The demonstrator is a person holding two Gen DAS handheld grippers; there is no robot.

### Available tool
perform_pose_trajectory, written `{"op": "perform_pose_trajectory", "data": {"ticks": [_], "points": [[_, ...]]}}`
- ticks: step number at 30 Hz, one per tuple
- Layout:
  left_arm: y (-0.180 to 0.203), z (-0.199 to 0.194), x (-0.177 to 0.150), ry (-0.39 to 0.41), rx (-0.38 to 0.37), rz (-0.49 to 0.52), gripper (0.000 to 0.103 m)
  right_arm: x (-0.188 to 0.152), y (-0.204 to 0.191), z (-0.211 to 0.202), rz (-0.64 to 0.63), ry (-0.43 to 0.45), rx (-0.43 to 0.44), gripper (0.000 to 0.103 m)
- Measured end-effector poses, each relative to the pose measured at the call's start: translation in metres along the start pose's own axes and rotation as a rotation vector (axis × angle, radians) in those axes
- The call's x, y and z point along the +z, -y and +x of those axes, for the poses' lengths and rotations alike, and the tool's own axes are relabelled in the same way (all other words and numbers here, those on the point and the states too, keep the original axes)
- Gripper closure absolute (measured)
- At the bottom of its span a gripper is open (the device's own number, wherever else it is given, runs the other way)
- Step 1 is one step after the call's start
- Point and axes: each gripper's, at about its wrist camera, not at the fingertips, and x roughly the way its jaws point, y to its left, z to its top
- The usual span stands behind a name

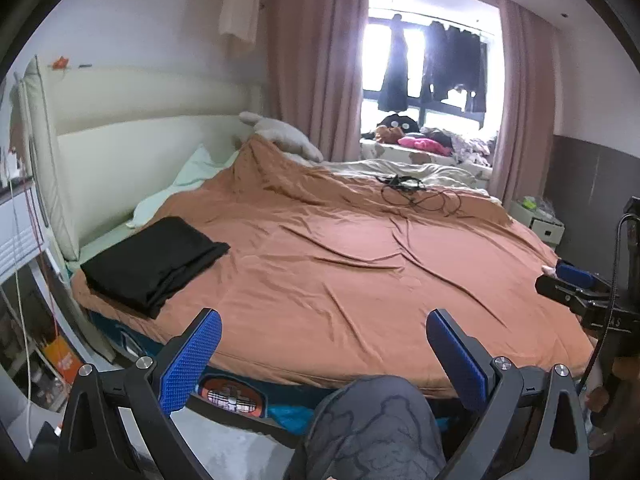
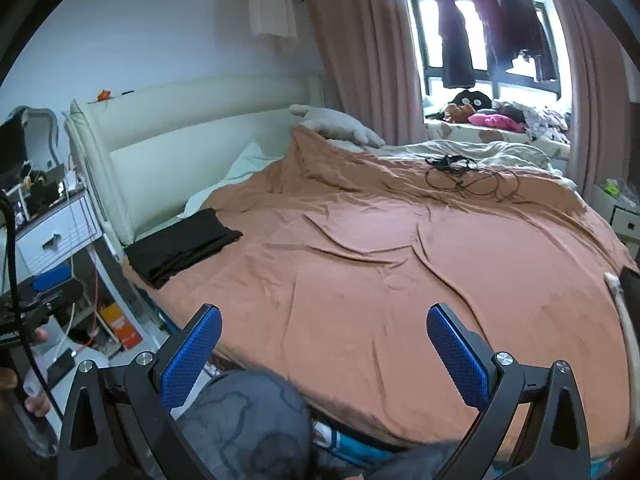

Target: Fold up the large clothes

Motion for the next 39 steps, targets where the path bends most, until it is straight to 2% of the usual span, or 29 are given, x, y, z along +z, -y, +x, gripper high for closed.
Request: {"op": "perform_pose_trajectory", "data": {"ticks": [6,11,39], "points": [[0.009,-0.008,-0.015,0.028,-0.019,-0.041,0.0,-0.023,0.005,-0.024,0.006,0.029,-0.051,0.0],[0.012,-0.01,-0.02,0.041,0.004,-0.033,0.0,-0.033,0.008,-0.036,0.016,0.047,-0.055,0.0],[0.007,-0.023,-0.026,0.061,0.011,-0.041,0.0,-0.04,0.005,-0.042,0.035,0.046,-0.046,0.0]]}}
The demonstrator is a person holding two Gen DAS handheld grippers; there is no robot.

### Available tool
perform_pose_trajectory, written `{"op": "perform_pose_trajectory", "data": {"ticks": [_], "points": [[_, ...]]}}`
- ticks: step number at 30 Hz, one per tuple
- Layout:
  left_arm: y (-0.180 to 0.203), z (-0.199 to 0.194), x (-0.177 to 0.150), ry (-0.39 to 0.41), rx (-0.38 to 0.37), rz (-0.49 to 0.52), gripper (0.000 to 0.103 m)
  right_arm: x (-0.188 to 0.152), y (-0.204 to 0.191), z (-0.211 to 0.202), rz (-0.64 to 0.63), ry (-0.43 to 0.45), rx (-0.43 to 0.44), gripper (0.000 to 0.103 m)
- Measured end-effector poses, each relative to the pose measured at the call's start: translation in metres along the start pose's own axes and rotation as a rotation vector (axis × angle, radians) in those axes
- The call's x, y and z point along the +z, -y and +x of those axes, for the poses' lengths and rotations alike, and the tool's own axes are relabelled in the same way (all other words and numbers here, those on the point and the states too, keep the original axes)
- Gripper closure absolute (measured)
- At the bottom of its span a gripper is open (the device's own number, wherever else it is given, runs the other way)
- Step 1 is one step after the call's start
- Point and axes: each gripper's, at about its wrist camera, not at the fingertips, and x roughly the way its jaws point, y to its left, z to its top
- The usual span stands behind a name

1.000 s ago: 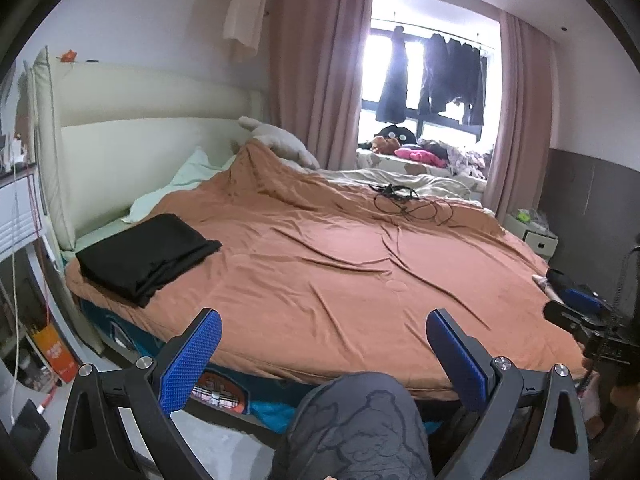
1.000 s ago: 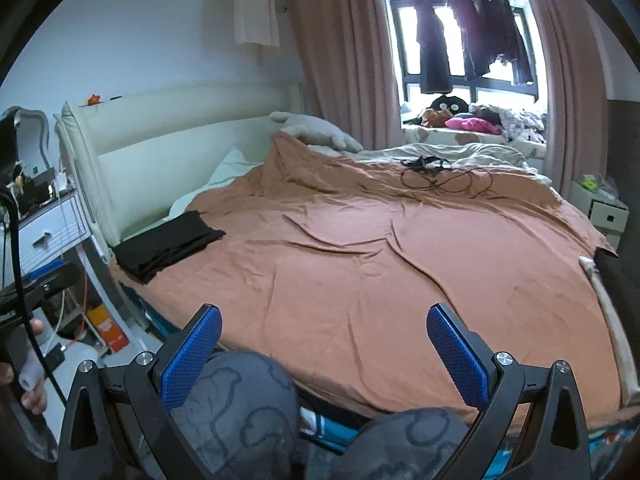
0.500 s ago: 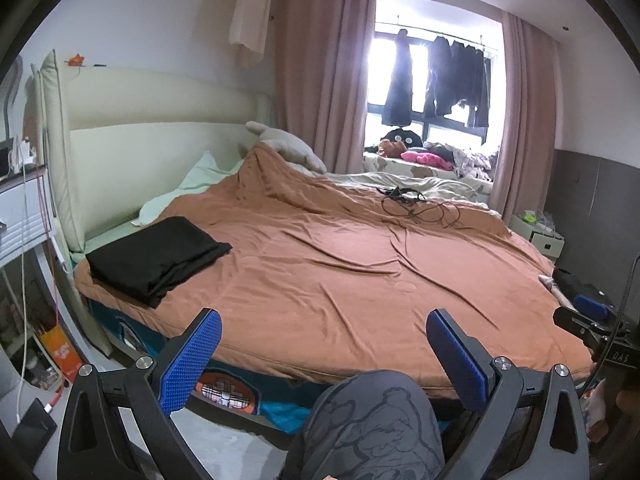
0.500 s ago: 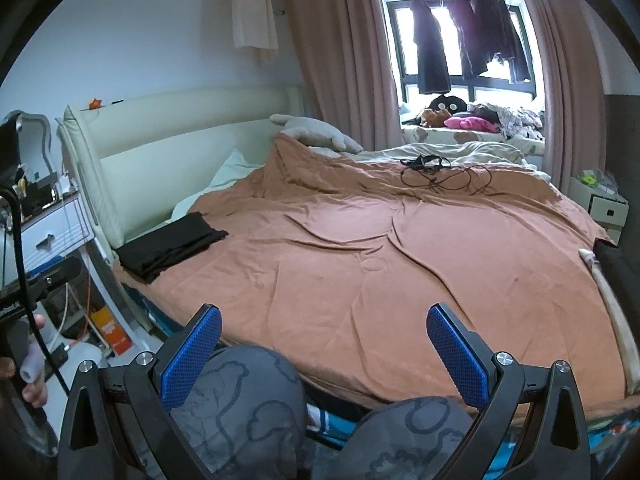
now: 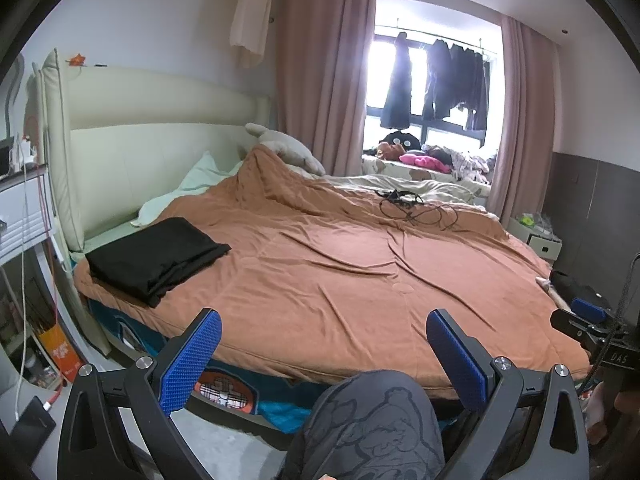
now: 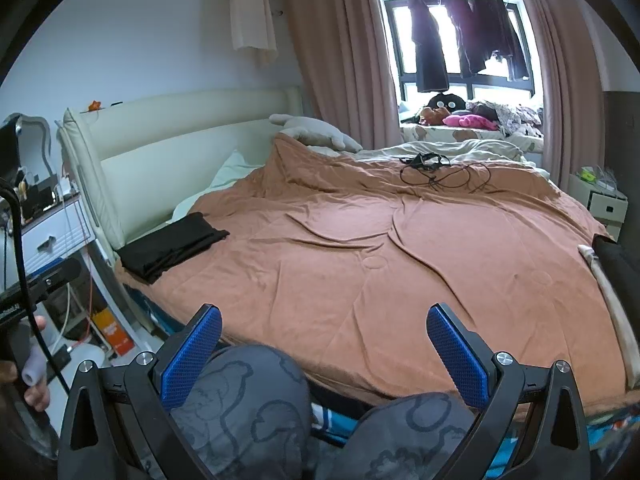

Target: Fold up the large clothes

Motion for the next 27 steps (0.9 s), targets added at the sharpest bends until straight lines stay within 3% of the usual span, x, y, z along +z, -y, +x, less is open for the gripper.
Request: {"op": "perform_pose_trajectory", "data": {"ticks": [16,27], "points": [[0.005,-0.006,0.0,0.002,0.009,0.011,0.0,-0.004,0.004,-0.017,0.02,-0.002,-0.024,0.0],[0.006,-0.017,-0.003,-0.003,-0.023,0.02,0.0,-0.005,0.01,-0.03,0.032,0.003,-0.031,0.0]]}}
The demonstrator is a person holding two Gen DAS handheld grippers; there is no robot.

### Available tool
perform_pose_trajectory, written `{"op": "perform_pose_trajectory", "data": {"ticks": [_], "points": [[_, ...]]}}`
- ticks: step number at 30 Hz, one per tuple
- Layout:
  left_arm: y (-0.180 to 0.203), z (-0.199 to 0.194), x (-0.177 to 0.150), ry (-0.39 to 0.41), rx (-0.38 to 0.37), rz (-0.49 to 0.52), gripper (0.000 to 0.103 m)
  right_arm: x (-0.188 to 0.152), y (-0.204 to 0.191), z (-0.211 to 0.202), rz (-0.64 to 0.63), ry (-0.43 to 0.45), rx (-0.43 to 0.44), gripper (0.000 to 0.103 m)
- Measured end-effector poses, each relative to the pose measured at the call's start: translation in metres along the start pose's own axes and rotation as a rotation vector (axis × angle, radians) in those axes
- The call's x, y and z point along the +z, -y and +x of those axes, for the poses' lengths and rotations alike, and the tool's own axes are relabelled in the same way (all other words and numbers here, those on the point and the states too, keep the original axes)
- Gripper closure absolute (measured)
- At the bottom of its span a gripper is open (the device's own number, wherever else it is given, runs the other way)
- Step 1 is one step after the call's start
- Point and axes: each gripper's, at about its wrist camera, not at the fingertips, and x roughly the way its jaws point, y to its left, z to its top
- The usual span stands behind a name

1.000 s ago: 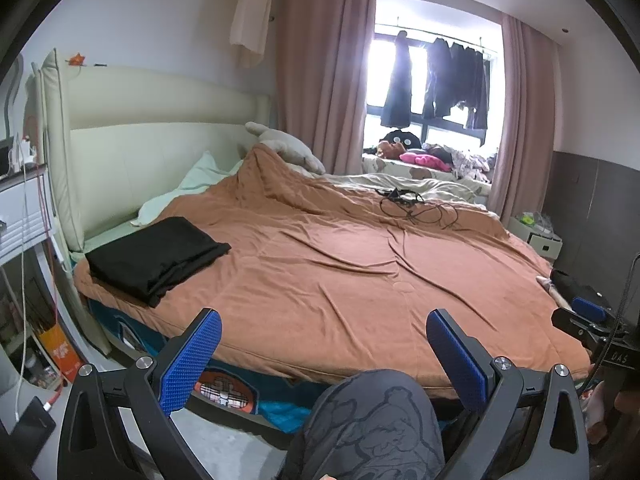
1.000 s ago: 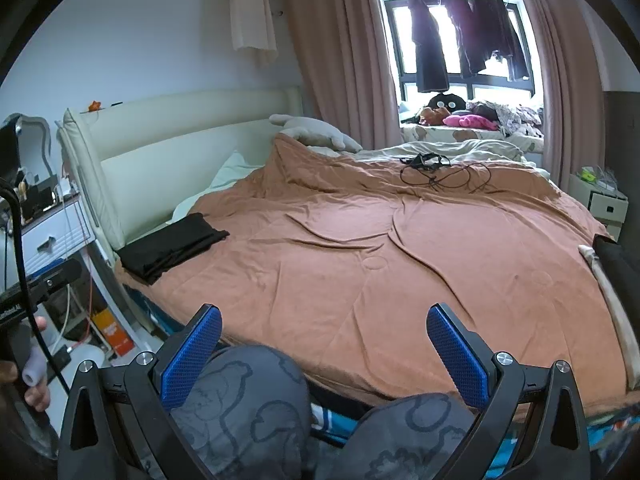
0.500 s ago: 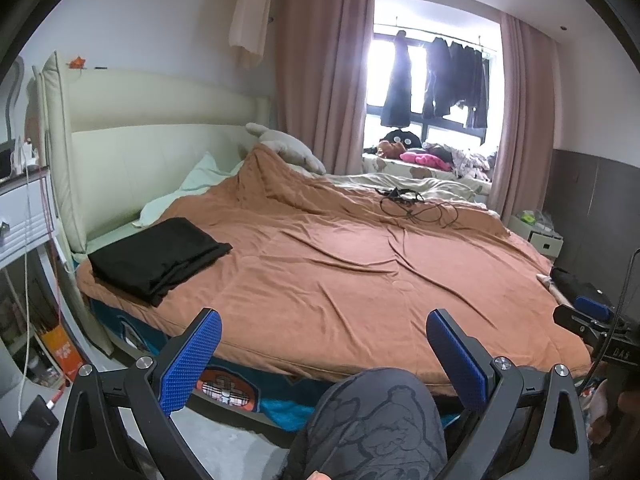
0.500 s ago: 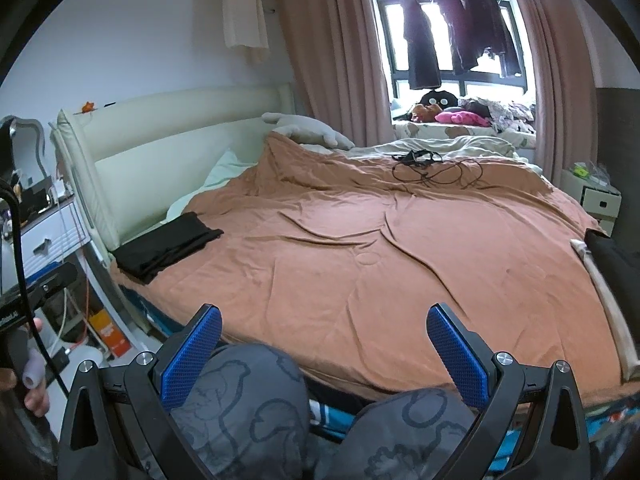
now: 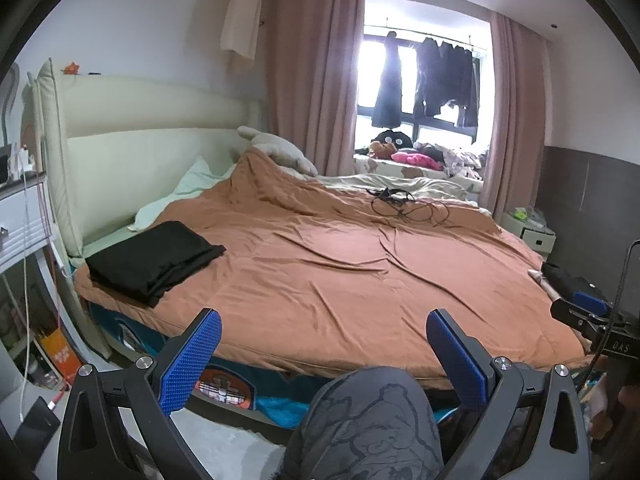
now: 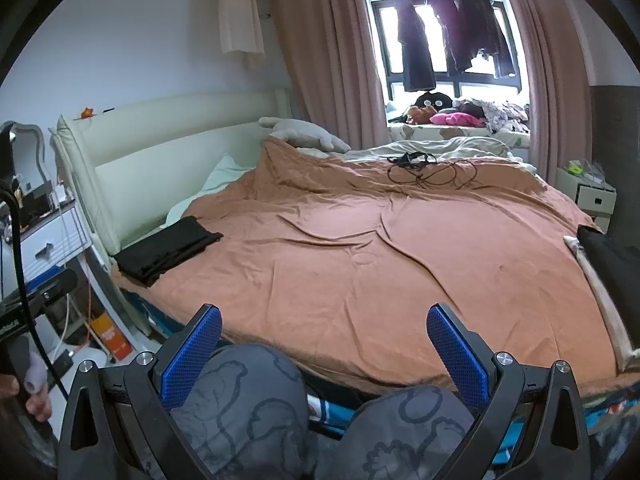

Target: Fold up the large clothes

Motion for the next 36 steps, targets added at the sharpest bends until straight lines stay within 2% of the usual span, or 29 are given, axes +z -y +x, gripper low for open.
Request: {"op": "perform_pose_trajectory", "data": {"ticks": [27,36], "points": [[0.016,0.006,-0.004,-0.004,-0.027,0.06,0.0,-0.012,0.005,-0.014,0.032,-0.001,-0.05,0.0],[0.016,0.002,-0.002,0.022,-0.029,0.074,0.0,-0.016,0.007,-0.017,0.049,-0.008,-0.059,0.0]]}}
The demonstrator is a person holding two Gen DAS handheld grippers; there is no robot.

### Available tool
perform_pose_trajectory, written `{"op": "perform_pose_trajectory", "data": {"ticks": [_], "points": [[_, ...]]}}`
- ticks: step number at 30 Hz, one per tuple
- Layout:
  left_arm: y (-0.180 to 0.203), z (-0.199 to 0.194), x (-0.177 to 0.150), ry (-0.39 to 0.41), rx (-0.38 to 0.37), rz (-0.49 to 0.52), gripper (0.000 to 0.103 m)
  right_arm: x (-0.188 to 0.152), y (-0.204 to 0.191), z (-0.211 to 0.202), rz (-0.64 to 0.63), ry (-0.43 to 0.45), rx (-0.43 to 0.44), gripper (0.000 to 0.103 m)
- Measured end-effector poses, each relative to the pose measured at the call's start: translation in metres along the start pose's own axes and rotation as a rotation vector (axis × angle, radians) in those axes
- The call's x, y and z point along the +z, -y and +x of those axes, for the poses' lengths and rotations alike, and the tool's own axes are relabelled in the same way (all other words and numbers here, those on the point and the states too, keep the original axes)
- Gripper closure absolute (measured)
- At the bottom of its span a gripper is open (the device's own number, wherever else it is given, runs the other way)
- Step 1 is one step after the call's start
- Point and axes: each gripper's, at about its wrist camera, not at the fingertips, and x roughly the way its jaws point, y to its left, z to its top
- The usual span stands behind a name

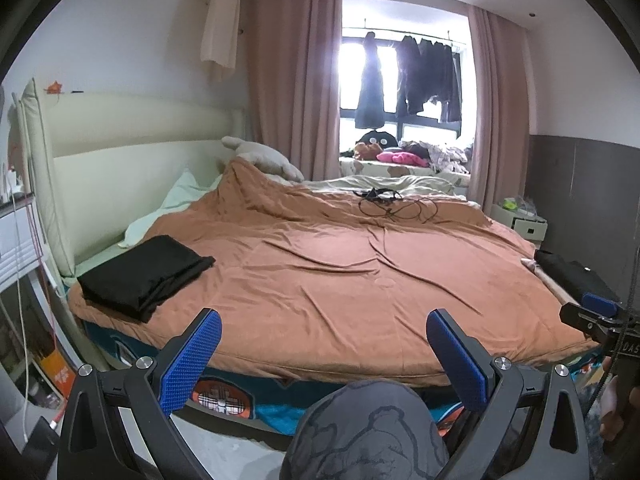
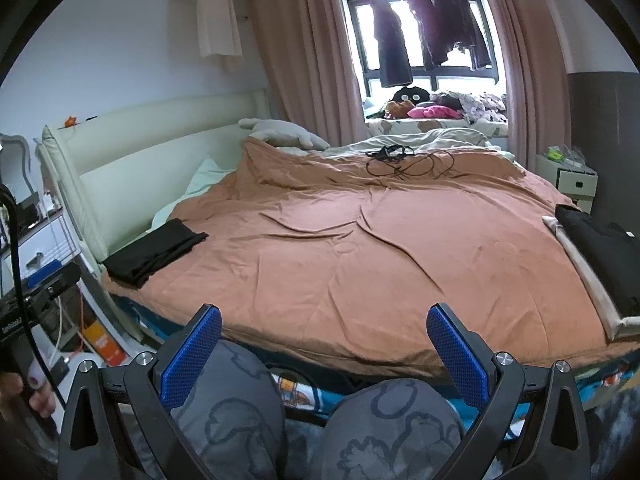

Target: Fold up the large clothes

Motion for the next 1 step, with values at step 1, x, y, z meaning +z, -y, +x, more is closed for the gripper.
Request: {"op": "perform_pose_trajectory", "data": {"ticks": [1], "points": [[-0.0004,-0.0007,0.0,0.002,-0.001,-0.002,0.0,-0.0003,-0.0003,-0.0005,0.001,0.0,0.0,0.0]]}}
